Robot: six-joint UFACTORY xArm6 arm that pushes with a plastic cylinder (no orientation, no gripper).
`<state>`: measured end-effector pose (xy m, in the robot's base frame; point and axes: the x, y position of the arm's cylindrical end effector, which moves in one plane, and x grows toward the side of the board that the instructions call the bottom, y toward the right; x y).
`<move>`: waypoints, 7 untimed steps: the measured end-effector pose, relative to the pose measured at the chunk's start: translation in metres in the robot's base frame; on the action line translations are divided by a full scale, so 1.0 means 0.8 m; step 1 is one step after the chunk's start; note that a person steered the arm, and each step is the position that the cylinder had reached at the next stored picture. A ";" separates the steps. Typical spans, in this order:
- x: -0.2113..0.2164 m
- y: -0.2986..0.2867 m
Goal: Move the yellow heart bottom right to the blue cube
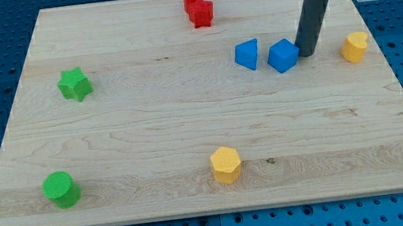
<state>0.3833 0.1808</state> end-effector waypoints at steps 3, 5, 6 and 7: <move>-0.052 0.142; -0.031 0.145; -0.005 0.137; -0.012 0.105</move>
<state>0.3740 0.2645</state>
